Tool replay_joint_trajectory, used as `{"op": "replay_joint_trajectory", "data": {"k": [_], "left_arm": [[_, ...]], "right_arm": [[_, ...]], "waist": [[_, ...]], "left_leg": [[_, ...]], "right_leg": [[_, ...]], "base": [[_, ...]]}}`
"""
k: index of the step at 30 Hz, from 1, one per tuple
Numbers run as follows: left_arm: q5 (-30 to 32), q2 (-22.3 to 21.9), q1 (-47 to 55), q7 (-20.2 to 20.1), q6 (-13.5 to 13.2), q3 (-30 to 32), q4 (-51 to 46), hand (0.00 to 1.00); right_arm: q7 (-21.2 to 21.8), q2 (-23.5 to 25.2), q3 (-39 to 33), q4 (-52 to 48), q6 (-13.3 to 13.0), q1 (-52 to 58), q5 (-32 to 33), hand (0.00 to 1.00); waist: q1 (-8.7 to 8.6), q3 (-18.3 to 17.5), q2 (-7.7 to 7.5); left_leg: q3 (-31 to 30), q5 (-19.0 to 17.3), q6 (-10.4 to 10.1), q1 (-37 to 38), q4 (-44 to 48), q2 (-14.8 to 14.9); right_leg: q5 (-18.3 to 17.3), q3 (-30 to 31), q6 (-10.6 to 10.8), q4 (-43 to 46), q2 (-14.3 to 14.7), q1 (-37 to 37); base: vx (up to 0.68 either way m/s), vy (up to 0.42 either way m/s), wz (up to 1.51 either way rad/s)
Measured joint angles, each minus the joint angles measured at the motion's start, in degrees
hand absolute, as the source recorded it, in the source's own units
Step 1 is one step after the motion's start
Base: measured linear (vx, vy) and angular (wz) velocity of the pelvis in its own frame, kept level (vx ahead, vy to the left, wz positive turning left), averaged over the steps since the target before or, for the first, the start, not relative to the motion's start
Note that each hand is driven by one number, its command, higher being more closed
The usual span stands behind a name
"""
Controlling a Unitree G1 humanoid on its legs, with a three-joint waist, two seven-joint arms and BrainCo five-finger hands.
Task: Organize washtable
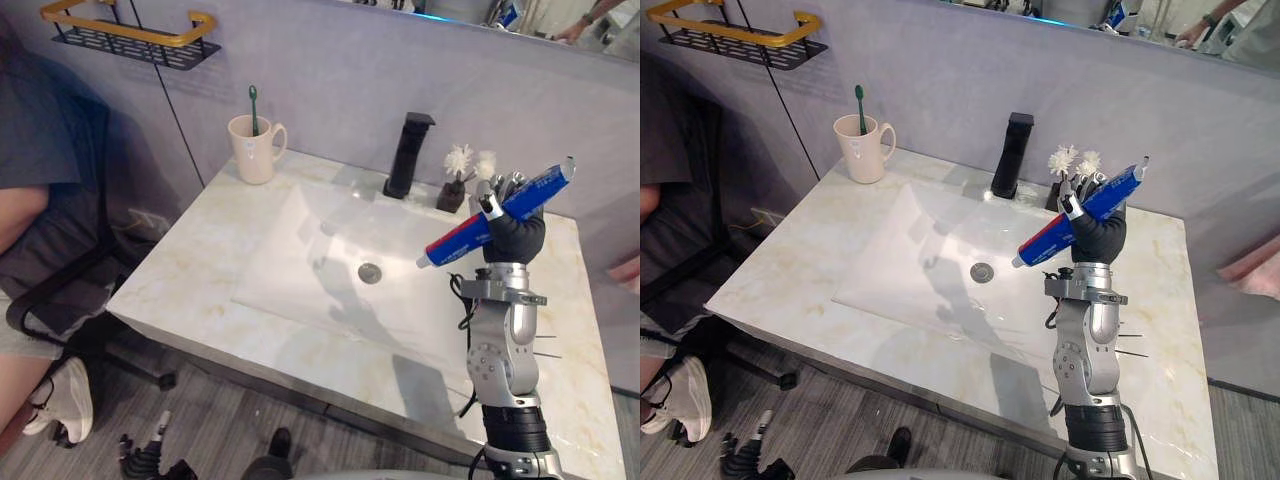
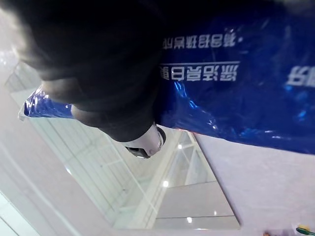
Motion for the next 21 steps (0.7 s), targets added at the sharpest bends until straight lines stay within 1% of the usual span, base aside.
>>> {"op": "replay_joint_trajectory", "data": {"k": [1,3,6,7,8,10,11,12,14,16,18,20,21], "left_arm": [[1.18,0.12,-0.32,-0.91,0.07,-2.78,1.0,0.0],[1.71,0.1,-1.17,-1.9,0.51,-5.93,1.61,0.0],[2.27,1.15,-1.73,-2.79,0.53,-7.36,2.27,0.0],[2.29,1.32,-1.86,-2.79,0.52,-7.42,2.39,0.0],[2.28,1.49,-1.91,-2.78,0.53,-7.6,2.56,0.0],[2.29,2.8,-2.35,-2.77,0.56,-9.34,3.17,0.0],[2.29,2.94,-2.56,-2.8,0.53,-9.54,3.14,0.0],[2.3,2.99,-3.32,-2.77,0.54,-9.6,3.19,0.0],[2.3,3.24,-3.94,-2.76,0.51,-10.19,3.18,0.0],[2.32,3.79,-4.69,-2.78,0.49,-11.24,3.21,0.0],[2.32,3.96,-5.66,-2.74,0.44,-11.67,4.08,0.0],[2.32,4.06,-6.26,-2.73,0.43,-11.8,4.56,0.0],[2.32,4.09,-6.54,-2.72,0.43,-12.02,4.81,0.0]], "right_arm": [[-1.86,-0.47,0.16,2.33,-0.02,-4.77,-1.84,1.0],[-3.74,-2.19,0.2,4.97,-0.08,-11.16,-4.18,1.0],[-6.16,-4.94,0.66,8.47,-0.21,-20.74,-7.1,1.0],[-7.27,-6.21,0.93,10.52,-0.23,-24.55,-8.26,1.0],[-7.85,-6.74,1.09,11.54,-0.23,-26.19,-8.82,1.0],[-9.79,-8.3,1.52,16.12,-0.19,-32.59,-10.5,1.0],[-10.33,-8.48,1.52,17.43,-0.13,-34.29,-11.0,1.0],[-11.42,-8.87,1.55,19.71,-0.05,-37.39,-11.45,1.0],[-13.15,-9.3,1.86,22.79,0.08,-41.34,-12.92,1.0],[-14.93,-10.26,2.08,24.84,0.21,-44.66,-14.55,1.0],[-16.81,-10.81,2.39,27.13,0.35,-47.75,-15.72,1.0],[-17.89,-11.87,2.56,29.31,0.49,-49.78,-16.35,1.0],[-18.52,-12.31,2.58,30.46,0.61,-50.77,-16.77,1.0]], "waist": [[0.3,0.3,-0.15],[1.84,1.27,-0.47],[3.71,1.89,-0.57],[4.59,2.78,-0.6],[4.86,3.09,-0.72],[6.38,4.43,-0.97],[6.67,4.92,-1.04],[7.73,5.71,-1.08],[8.27,6.33,-1.22],[9.53,7.28,-1.24],[9.96,7.87,-1.11],[11.08,8.28,-1.18],[11.06,8.42,-1.12]], "left_leg": [[-0.27,0.0,-0.03,-0.42,0.4,0.09],[-0.77,0.07,-0.17,-0.78,0.61,0.37],[-2.8,0.44,-0.66,-3.08,1.08,0.41],[-3.45,0.45,-0.68,-3.67,1.49,0.3],[-3.73,0.64,-0.68,-3.88,1.53,0.25],[-5.19,1.03,-0.77,-4.86,1.67,0.13],[-5.43,1.07,-0.8,-4.99,1.7,0.12],[-5.99,1.13,-0.87,-5.49,1.92,0.03],[-7.31,1.36,-1.02,-6.64,2.31,0.07],[-8.33,1.73,-1.19,-7.46,2.32,-0.09],[-9.75,2.19,-1.26,-8.68,2.32,-0.4],[-10.33,2.41,-1.34,-9.51,2.33,-0.43],[-11.23,2.69,-1.42,-10.03,2.32,-0.63]], "right_leg": [[0.0,-0.19,0.0,-0.02,0.13,-0.1],[0.0,-0.57,0.0,-0.06,0.5,-0.11],[-0.02,-2.49,-0.04,-0.12,0.92,-0.99],[-0.02,-3.14,-0.04,-0.11,0.96,-1.0],[-0.02,-3.4,-0.04,-0.12,0.99,-1.03],[-0.02,-4.84,-0.04,-0.21,1.17,-1.03],[-0.02,-5.04,-0.04,-0.23,1.22,-1.03],[-0.02,-5.67,-0.04,-0.27,1.32,-1.06],[-0.02,-6.71,-0.04,-0.43,1.48,-1.25],[-0.02,-8.02,-0.04,-0.88,1.64,-1.19],[-0.02,-9.51,-0.03,-1.22,1.65,-1.45],[-0.02,-10.0,-0.03,-1.24,1.64,-1.99],[-0.05,-11.03,0.01,-1.34,1.66,-1.94]], "base": [[-0.03,-0.016,0.1],[-0.04,-0.032,0.16],[-0.03,-0.042,0.31],[-0.02,-0.029,0.26],[-0.01,-0.021,0.3],[0.0,-0.028,0.31],[-0.01,-0.032,0.26],[-0.01,-0.032,0.29],[0.0,-0.028,0.32],[0.0,-0.02,0.3],[0.0,-0.004,0.33],[0.0,0.013,0.22],[0.0,0.012,0.34]]}}
